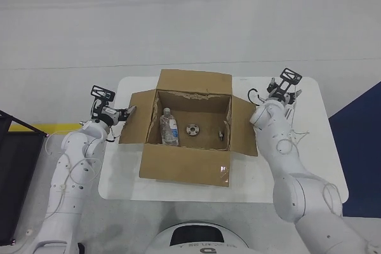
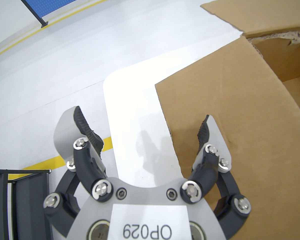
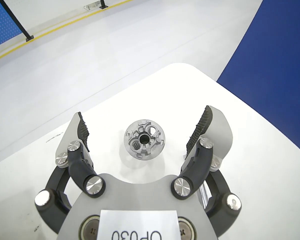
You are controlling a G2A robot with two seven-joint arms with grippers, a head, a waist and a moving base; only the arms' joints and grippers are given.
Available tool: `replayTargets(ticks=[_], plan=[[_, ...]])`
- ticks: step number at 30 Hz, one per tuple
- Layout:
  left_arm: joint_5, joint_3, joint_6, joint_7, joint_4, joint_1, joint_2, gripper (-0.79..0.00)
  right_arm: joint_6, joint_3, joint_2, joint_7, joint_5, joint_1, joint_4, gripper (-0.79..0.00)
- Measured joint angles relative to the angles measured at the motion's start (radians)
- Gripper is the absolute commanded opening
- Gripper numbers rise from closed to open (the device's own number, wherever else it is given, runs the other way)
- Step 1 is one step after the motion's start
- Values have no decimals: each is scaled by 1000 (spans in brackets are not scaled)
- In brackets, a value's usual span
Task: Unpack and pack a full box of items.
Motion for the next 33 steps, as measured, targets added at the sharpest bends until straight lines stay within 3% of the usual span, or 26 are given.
replayTargets(ticks=[5, 10, 22, 33], plan=[[0, 0, 0, 0, 0, 0, 0, 0, -50, -4, 16, 106, -22, 23, 22, 0], [0, 0, 0, 0, 0, 0, 0, 0, -67, 18, 37, 189, -10, 69, 83, -108], [0, 0, 0, 0, 0, 0, 0, 0, -114, 18, 63, 233, -1, 135, 195, -228], [0, 0, 0, 0, 0, 0, 0, 0, -106, -11, 63, 281, 3, 170, 237, -456]])
